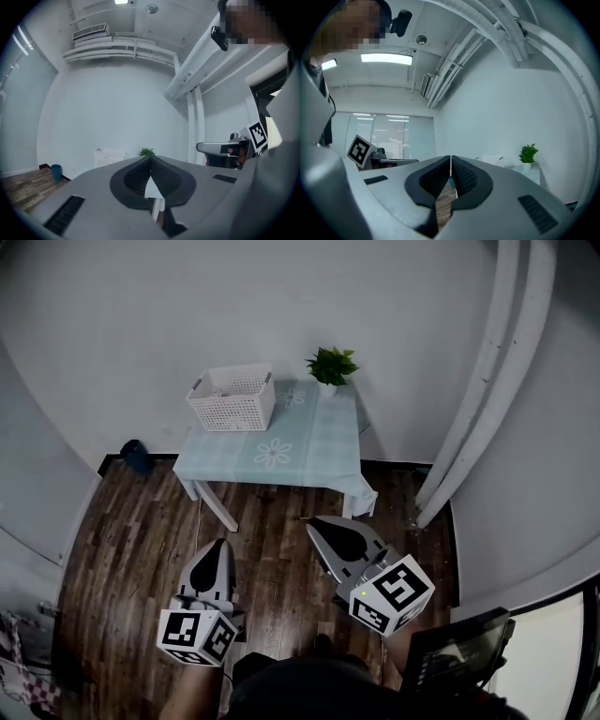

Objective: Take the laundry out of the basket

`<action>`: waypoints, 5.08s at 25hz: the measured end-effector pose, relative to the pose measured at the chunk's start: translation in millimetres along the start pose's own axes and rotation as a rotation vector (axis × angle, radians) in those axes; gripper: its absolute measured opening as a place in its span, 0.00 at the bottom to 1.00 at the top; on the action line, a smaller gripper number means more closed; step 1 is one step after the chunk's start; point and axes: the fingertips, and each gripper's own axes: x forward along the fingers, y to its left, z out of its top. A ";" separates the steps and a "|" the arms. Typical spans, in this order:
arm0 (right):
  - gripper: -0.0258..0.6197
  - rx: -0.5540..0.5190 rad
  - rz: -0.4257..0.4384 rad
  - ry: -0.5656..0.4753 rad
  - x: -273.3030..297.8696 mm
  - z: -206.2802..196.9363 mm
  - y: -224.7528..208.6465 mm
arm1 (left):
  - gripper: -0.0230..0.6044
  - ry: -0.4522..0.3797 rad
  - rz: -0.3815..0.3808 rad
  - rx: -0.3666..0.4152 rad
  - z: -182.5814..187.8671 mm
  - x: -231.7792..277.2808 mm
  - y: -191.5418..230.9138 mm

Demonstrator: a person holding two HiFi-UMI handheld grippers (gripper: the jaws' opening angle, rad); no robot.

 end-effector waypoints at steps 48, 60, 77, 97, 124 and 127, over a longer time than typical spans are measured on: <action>0.08 -0.117 -0.004 0.136 492.7 -10.9 -236.5 | 0.04 -0.023 -0.100 -0.021 48.2 348.1 346.7; 0.44 -0.130 0.203 0.280 597.3 -48.5 -317.1 | 0.04 -0.001 -0.057 0.021 61.5 449.6 383.3; 0.76 -0.212 0.414 0.843 723.5 -253.8 -353.8 | 0.06 0.122 0.048 -0.047 -12.0 517.5 505.2; 0.84 -0.406 0.582 1.376 736.4 -441.3 -361.6 | 0.15 0.226 -0.012 -0.151 -67.1 544.2 557.3; 0.40 -0.145 0.354 1.096 746.8 -374.6 -371.1 | 0.15 0.163 -0.059 -0.142 -42.9 541.0 551.9; 0.40 -0.081 0.326 0.962 754.5 -329.4 -371.8 | 0.15 0.147 -0.058 -0.127 -33.1 537.3 546.5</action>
